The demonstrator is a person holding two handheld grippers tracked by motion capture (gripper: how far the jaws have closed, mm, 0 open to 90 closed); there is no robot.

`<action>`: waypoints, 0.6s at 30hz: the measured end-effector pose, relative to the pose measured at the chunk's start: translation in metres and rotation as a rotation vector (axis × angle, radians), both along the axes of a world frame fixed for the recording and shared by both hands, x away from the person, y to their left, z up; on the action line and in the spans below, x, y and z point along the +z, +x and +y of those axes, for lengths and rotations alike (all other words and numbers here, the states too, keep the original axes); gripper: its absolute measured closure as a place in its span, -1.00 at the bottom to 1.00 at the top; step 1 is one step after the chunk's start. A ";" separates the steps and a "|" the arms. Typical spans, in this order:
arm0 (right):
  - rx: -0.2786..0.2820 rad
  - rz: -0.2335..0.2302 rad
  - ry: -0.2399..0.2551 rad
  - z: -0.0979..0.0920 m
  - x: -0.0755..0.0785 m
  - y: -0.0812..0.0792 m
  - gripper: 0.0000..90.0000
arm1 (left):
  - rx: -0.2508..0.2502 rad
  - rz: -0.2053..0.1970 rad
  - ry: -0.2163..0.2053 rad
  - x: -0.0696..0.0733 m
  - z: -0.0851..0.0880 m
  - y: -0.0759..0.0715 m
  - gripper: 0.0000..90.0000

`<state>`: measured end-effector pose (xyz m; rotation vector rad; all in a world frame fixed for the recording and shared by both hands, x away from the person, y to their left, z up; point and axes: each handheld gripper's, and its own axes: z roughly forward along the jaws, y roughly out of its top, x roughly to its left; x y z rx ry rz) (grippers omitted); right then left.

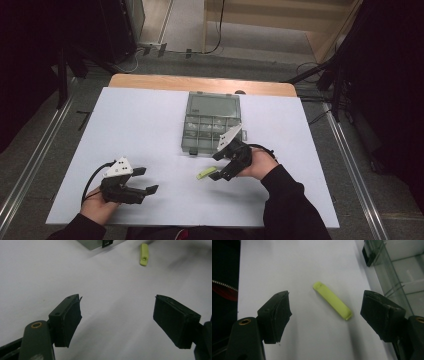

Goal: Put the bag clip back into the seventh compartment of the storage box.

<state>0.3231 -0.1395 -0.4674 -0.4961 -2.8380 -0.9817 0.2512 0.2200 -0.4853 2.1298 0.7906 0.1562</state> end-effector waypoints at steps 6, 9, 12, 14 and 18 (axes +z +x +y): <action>0.031 0.008 -0.063 0.008 -0.004 0.003 -0.44 | -0.007 0.001 0.003 0.000 0.001 0.000 -0.52; 0.067 -0.012 -0.073 0.011 -0.005 0.004 -0.41 | -0.006 0.001 0.004 0.000 0.001 0.000 -0.52; 0.081 -0.013 -0.085 0.014 -0.005 0.006 -0.37 | -0.006 0.000 0.002 -0.001 0.000 -0.001 -0.52; 0.116 -0.016 -0.089 0.019 -0.007 0.007 -0.33 | -0.007 0.002 0.004 -0.001 0.000 -0.001 -0.52; 0.136 -0.031 -0.096 0.024 -0.011 0.007 -0.31 | -0.008 0.006 0.008 -0.001 0.000 0.000 -0.52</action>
